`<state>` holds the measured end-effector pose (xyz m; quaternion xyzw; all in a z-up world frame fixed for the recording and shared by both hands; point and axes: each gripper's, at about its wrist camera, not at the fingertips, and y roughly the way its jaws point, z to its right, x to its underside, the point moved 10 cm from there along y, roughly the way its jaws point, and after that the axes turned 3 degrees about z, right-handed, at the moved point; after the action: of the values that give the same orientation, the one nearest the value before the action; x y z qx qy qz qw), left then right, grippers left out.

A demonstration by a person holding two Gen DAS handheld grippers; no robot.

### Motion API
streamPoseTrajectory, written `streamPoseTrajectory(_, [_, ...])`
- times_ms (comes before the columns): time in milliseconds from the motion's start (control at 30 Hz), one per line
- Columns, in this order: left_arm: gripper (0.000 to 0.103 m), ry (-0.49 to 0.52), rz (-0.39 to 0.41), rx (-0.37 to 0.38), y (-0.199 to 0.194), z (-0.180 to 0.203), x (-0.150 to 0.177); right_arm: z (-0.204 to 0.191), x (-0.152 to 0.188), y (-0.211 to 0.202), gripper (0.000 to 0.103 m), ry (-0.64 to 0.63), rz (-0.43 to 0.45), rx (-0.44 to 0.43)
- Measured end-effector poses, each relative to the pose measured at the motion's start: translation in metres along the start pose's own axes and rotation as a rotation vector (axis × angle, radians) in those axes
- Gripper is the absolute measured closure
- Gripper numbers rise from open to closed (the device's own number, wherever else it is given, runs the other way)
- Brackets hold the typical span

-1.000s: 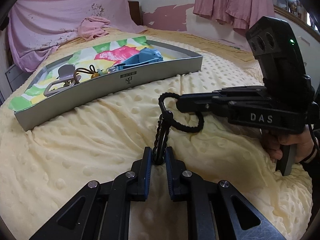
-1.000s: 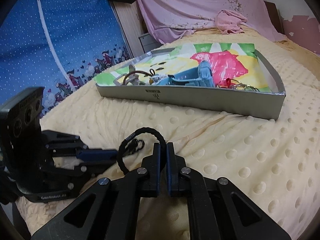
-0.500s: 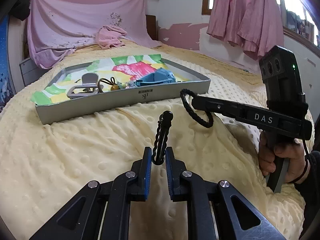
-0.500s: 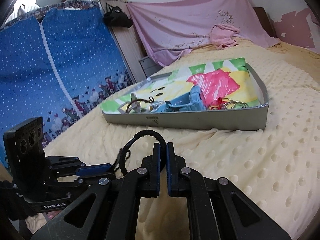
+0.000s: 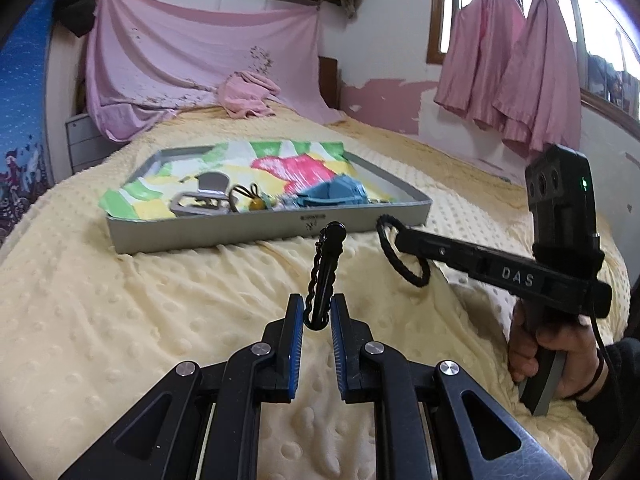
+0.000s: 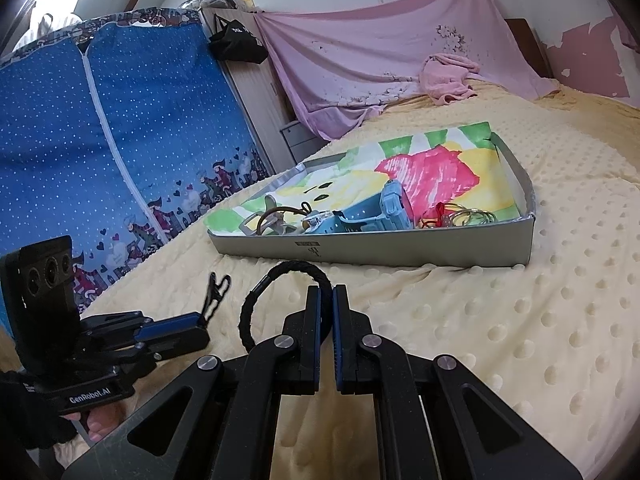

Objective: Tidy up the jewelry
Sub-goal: 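Carry the black clip with the left tool while the right tool carries the hair tie to the tray, then open the left tool over the tray while the right tool releases the hair tie there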

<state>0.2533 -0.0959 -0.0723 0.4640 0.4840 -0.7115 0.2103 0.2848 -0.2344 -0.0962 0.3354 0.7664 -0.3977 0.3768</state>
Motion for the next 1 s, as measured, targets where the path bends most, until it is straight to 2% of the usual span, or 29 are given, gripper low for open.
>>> streamPoseTrajectory(400, [0.09, -0.022, 0.13, -0.12, -0.002, -0.005, -0.035, 0.003, -0.017, -0.014, 0.098, 0.021, 0.098, 0.003])
streamPoseTrajectory(567, [0.09, -0.05, 0.152, -0.122, 0.013, -0.008, -0.056, 0.01, -0.036, -0.013, 0.098, 0.035, 0.136, 0.032])
streamPoseTrajectory(800, [0.09, -0.109, 0.139, -0.135, 0.05, -0.023, -0.082, 0.034, -0.067, -0.005, 0.098, 0.038, 0.163, 0.133])
streamPoseTrajectory(1000, [0.09, -0.132, 0.115, -0.135, 0.083, -0.019, -0.088, 0.077, -0.082, 0.013, 0.098, 0.091, 0.142, 0.296])
